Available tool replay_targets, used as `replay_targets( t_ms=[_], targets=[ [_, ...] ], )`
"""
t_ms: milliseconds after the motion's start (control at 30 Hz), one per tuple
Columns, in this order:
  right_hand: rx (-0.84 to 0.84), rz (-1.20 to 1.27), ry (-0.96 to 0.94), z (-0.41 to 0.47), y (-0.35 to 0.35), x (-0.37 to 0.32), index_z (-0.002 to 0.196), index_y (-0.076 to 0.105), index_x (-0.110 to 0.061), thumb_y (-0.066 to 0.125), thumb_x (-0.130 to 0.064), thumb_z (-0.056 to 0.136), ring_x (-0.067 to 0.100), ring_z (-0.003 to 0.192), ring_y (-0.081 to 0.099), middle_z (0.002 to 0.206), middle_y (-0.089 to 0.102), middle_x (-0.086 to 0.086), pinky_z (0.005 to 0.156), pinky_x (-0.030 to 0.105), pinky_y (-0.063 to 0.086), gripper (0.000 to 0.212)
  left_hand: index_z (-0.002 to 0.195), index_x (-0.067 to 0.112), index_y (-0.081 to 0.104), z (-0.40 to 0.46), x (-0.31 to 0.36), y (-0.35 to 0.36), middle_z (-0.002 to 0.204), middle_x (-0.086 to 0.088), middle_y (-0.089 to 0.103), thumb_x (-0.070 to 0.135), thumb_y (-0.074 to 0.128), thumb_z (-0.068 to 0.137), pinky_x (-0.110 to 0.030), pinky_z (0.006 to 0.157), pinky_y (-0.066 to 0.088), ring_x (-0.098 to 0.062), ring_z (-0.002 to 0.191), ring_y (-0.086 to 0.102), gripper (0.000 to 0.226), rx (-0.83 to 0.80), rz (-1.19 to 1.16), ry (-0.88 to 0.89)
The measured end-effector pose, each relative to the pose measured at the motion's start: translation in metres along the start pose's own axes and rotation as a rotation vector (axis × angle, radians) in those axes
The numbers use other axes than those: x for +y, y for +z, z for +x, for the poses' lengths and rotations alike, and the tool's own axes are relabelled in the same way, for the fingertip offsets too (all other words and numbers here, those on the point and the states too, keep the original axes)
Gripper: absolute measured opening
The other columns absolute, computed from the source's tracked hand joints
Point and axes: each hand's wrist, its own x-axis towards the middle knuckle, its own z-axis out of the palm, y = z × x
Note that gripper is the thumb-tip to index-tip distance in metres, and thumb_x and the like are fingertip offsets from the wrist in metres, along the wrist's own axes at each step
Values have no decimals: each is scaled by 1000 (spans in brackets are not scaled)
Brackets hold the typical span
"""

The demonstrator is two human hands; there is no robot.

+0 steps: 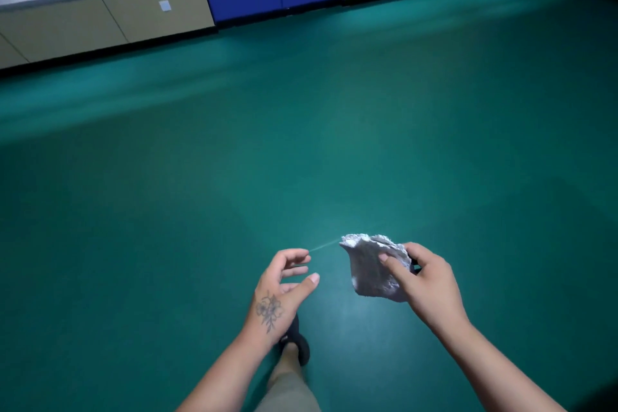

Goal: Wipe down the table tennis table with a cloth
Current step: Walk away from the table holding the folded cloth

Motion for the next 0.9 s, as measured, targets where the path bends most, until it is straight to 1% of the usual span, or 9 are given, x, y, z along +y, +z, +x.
replay_targets(
  t_ms=[167,300,367,467,533,600,700,800,900],
  targets=[
    [63,23,77,106,21,-32,76,64,-19,79,-30,94,9,57,44,61,56,-9,60,34,35,26,119,30,70,142,23,-23,119,19,75,55,77,70,-19,87,55,-7,114,71,56,-56,17,-1],
    [107,82,96,185,26,-67,62,50,-28,78,-24,95,6,55,36,56,42,-15,57,31,29,43,116,28,70,255,59,-33,116,12,77,56,78,66,-14,84,53,-9,110,73,58,-87,28,10],
    [128,88,95,222,25,-78,60,44,-28,78,-25,94,7,55,33,55,37,-15,55,28,27,48,116,27,71,306,79,-27,117,9,78,49,82,69,-13,85,53,-10,109,74,52,-111,46,11],
    [153,119,98,280,21,-91,61,43,-26,79,-26,94,8,55,33,56,37,-15,54,28,26,49,118,26,70,373,106,-5,118,7,77,36,80,77,-13,86,52,-9,110,73,43,-166,54,22],
    [156,156,97,328,15,-92,62,43,-23,79,-26,95,9,56,34,58,38,-14,53,26,26,48,118,28,70,417,116,15,118,12,77,35,79,78,-17,89,53,-7,111,72,42,-205,68,22],
    [162,210,96,374,8,-92,66,45,-14,78,-23,96,10,58,34,60,39,-11,54,24,26,45,119,28,70,456,125,34,118,15,76,35,79,79,-19,90,54,-7,113,72,42,-228,75,16],
    [152,253,81,466,-12,-85,70,43,-5,78,-22,96,12,61,33,64,37,-6,55,25,25,47,119,28,70,532,135,68,119,14,76,34,78,80,-18,90,54,-6,113,71,40,-202,91,12],
    [125,262,61,549,-39,-88,69,42,-7,78,-22,96,10,60,32,63,36,-6,55,25,24,47,117,28,70,597,152,98,119,9,77,32,77,79,-16,87,53,-8,112,72,40,-168,115,-7],
    [112,272,81,628,-70,-95,72,47,-4,78,-25,95,10,60,36,63,41,-7,59,31,27,44,115,28,70,660,181,129,120,7,76,32,75,77,-13,83,52,-6,109,73,39,-150,146,-20]
  ],
)
